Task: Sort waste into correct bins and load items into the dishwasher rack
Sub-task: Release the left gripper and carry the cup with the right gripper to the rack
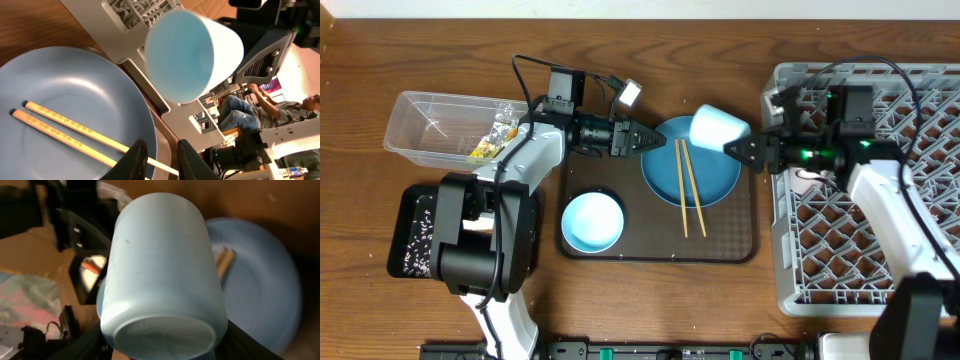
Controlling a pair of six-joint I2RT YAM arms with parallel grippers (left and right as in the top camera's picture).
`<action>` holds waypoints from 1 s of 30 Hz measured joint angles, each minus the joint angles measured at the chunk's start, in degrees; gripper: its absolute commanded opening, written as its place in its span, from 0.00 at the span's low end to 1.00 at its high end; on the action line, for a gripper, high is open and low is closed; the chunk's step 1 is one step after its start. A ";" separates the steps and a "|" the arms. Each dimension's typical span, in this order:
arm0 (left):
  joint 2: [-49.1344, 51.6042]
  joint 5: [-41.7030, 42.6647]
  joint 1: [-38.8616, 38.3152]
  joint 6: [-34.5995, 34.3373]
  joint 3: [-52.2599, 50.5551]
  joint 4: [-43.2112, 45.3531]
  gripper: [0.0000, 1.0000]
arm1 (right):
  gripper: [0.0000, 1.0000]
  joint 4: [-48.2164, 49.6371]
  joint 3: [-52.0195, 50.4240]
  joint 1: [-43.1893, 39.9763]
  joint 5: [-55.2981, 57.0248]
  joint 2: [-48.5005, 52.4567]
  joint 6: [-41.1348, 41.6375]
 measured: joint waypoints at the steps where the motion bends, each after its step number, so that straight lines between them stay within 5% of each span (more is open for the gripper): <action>1: 0.00 -0.02 0.00 0.02 0.00 0.00 0.24 | 0.44 -2.10 0.22 -0.46 1.81 -1.07 0.20; 11: 0.00 -0.24 0.00 0.00 0.00 -0.02 0.24 | 0.43 -25.07 13.44 -1.38 24.15 -9.64 1.75; 15: 0.00 -0.24 0.00 0.02 0.00 -0.02 0.24 | 0.29 -33.88 18.73 -1.36 30.25 -11.69 4.02; 30: 0.00 -0.24 0.00 0.02 0.00 0.00 0.24 | 0.17 -57.77 19.61 -1.49 43.76 -13.42 10.05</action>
